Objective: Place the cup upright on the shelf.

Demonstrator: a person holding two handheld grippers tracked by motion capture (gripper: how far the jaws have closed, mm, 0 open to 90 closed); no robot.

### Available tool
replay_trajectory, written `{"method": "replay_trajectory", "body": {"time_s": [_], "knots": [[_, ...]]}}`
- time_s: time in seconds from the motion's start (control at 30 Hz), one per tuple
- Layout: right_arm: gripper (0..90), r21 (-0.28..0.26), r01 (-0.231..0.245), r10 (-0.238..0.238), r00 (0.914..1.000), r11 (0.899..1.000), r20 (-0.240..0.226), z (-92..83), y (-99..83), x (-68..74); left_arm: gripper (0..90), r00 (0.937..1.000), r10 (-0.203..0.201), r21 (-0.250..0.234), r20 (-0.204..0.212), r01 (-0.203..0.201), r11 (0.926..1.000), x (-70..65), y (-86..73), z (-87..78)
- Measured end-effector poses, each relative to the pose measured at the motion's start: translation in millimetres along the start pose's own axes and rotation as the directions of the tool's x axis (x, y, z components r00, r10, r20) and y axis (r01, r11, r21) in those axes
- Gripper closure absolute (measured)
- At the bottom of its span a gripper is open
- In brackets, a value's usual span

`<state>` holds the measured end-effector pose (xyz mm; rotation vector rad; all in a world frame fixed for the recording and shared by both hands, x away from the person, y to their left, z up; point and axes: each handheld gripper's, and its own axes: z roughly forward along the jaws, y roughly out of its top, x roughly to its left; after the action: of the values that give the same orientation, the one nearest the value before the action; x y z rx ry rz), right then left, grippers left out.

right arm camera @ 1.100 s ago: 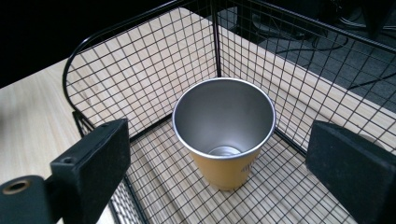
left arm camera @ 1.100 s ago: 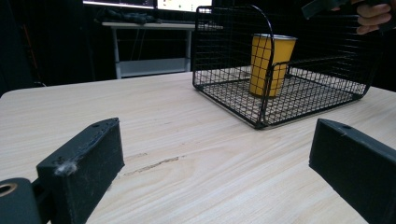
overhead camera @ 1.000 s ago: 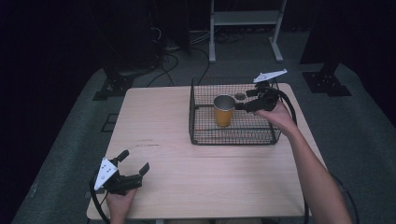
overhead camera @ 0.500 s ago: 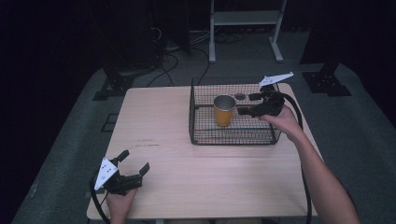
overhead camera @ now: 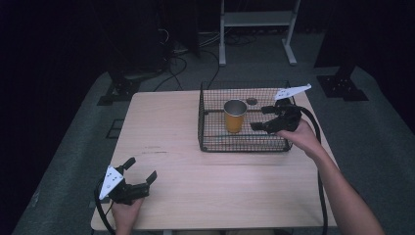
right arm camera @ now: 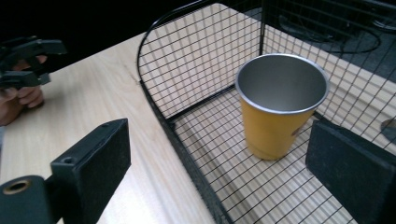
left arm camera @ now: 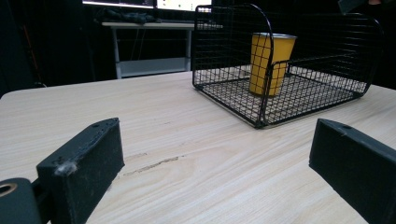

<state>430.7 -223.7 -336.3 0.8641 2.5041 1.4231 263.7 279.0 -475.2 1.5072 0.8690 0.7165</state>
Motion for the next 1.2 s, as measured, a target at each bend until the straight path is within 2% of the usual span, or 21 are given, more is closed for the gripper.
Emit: {"method": "replay_trajectory", "body": {"time_s": [0.4,1.2], "knots": [[6.1,-0.018,0.015,-0.015,0.9994,1.0,-0.032,-12.6,-18.4,17.3,2.3,1.0,0.001,0.001,-0.001,-0.001,1.0,0.0,0.0,0.1],[6.1,-0.017,0.008,-0.009,0.9973,1.0,-0.073,-16.9,-55.6,36.3,2.3,1.0,0.003,0.0,-0.001,-0.003,1.0,-0.2,0.0,0.0]]}}
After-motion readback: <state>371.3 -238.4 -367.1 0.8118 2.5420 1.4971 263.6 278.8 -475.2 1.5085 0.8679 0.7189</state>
